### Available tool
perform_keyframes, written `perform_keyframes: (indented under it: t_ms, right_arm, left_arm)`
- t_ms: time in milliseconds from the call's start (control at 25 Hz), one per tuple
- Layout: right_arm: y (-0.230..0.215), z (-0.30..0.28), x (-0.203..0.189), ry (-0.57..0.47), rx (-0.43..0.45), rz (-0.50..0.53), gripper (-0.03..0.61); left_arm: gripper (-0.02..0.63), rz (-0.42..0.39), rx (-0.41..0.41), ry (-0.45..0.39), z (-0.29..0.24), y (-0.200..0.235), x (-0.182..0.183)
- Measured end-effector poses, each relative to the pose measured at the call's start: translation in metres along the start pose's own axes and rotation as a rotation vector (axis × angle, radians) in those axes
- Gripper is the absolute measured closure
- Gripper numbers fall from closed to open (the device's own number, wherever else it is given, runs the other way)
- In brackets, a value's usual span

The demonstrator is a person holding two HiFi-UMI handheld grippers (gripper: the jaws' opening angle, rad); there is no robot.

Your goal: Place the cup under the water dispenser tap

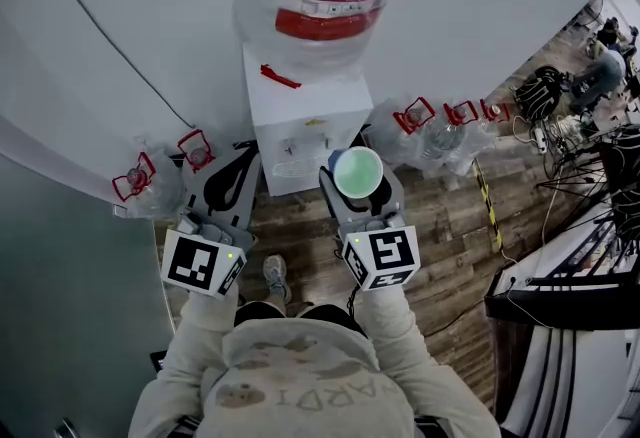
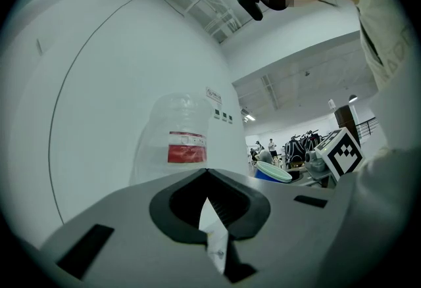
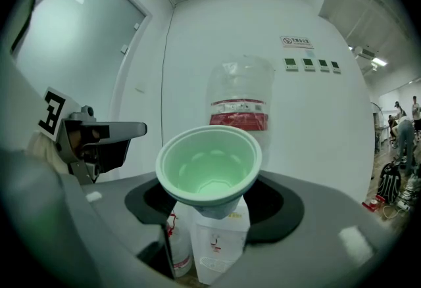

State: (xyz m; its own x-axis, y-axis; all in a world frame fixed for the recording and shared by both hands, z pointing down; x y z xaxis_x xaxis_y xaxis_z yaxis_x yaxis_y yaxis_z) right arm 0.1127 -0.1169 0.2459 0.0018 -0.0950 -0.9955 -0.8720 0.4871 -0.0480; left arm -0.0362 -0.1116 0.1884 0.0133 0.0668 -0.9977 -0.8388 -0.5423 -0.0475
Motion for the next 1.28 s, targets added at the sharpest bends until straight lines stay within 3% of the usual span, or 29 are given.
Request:
perform_keyframes:
  t_ms: [520, 1280]
  right_arm:
    - [-0.022, -0.076, -0.063, 0.119, 0.013, -0.037, 0.279]
    - [-0.037, -0.119, -0.211, 0.253, 0.031, -0.124, 0.279]
  left_arm:
    - [0.609, 0.045, -0.018, 0.083, -0.052, 0.048, -0.058]
    - [0.609, 0.123, -0.018, 0.208, -0.063, 0.059, -0.159]
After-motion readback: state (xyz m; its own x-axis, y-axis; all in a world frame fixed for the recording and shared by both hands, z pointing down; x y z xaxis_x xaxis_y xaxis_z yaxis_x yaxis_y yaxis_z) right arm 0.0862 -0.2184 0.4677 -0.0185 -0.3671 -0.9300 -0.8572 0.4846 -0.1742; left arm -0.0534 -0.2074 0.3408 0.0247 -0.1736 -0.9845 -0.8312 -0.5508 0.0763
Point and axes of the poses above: the fingertips, and each gripper's own axes: z backward along the fingers, y to its left, x out of its top, the point moved 2 cm from there along z, backward along the fingers, and after that the axes turned 4 degrees about x, right-handed, at the moved point
